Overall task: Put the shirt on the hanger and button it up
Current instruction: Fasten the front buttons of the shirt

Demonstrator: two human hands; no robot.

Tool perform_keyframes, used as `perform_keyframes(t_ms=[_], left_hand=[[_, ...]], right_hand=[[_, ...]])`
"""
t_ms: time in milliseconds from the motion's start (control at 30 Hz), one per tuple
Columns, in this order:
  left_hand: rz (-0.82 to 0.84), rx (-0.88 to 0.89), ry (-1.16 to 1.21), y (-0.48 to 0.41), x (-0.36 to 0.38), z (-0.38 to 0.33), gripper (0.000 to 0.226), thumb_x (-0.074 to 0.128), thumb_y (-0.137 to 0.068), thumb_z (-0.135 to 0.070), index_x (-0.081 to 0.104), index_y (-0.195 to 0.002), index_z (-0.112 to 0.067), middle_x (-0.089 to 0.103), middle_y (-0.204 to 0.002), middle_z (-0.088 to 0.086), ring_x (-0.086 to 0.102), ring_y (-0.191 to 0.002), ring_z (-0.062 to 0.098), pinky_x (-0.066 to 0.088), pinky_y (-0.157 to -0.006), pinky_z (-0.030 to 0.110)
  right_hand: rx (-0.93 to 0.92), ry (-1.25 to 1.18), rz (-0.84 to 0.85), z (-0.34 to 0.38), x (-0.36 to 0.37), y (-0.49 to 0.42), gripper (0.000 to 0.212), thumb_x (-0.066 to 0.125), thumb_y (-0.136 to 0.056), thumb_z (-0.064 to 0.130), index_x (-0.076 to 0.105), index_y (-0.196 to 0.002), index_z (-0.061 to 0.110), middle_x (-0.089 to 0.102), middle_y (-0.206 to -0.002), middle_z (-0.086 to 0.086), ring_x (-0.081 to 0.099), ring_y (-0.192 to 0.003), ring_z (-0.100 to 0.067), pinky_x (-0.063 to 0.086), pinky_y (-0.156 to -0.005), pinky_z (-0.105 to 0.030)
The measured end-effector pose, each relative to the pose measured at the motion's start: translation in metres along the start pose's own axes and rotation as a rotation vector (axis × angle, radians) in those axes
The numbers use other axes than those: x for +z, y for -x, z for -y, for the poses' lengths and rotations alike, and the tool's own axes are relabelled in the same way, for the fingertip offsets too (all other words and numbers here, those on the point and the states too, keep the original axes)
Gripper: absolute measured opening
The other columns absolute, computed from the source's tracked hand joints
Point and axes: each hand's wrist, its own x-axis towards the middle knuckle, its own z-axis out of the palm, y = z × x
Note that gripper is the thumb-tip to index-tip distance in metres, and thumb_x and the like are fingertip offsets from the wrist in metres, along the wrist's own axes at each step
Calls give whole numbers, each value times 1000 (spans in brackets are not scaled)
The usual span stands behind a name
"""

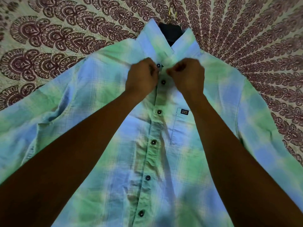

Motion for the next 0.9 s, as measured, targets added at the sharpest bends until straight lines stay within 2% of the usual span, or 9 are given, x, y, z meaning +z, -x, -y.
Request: perform_keyframes(t_ms=[67,233,367,467,633,700,733,800,900], left_hand=[[-54,88,-49,-14,-8,-4,16,54,-88,-14,68,-94,-8,71,-90,12,65,-89,26,44,-79,27],[183,6,-465,-48,8,-15,26,50,-89,-8,64,-111,-11,60,-117,18,57,-108,35,47,-88,36],[198,-9,-583,-56,16,-24,25,46,-91,-2,57,-114,0,53,-122,23,52,-113,39,45,-90,40],[202,-30,-544,-59,16,-24,26,55,-88,-7,57,-114,-1,54,-123,22,53,-114,37,45,-91,38],[157,-45,-321,-59,20,-10,23,62,-87,-16,63,-107,-6,63,-115,16,56,-110,30,45,-92,36],[65,-84,-32,-56,23,-7,11,64,-85,-15,67,-93,-8,69,-98,14,63,-95,29,50,-86,36],[45,-129,176,-54,23,-7,2,65,-84,-12,65,-83,-11,68,-84,12,65,-81,27,53,-80,36],[48,-206,536,-55,21,-6,21,63,-84,-2,58,-70,-17,60,-66,5,59,-58,16,54,-68,32],[108,-194,637,-54,15,-11,28,58,-85,6,54,-69,-16,55,-64,3,55,-51,6,49,-54,19]], right_hand=[[-60,55,-33,12,0,-16,7,66,-80,20,66,-83,15,68,-89,-6,64,-91,-18,39,-69,-21],[-41,501,247,28,16,-45,38,57,-90,25,50,-123,9,53,-128,-14,52,-119,-31,45,-88,-34],[-84,537,277,34,11,-53,39,53,-91,18,46,-128,4,46,-135,-15,47,-125,-31,43,-94,-35],[-44,431,212,28,4,-52,34,50,-92,13,48,-124,4,49,-133,-15,49,-123,-31,43,-94,-36],[188,-114,-5,-1,8,-47,16,63,-80,14,70,-94,12,67,-92,-14,63,-88,-26,50,-75,-30],[304,-494,-55,-6,9,-41,16,65,-80,5,72,-94,4,68,-74,-8,64,-70,-22,53,-73,-32],[353,-713,-59,-6,8,-38,14,63,-82,0,70,-93,-1,64,-64,-5,59,-56,-16,52,-63,-28],[438,-1106,-23,-2,6,-30,10,56,-86,-7,65,-88,-2,57,-61,-5,47,-39,-8,43,-45,-19],[475,-1394,19,3,6,-23,21,50,-89,-9,57,-79,8,55,-69,-7,51,-37,-7,47,-45,-16]])
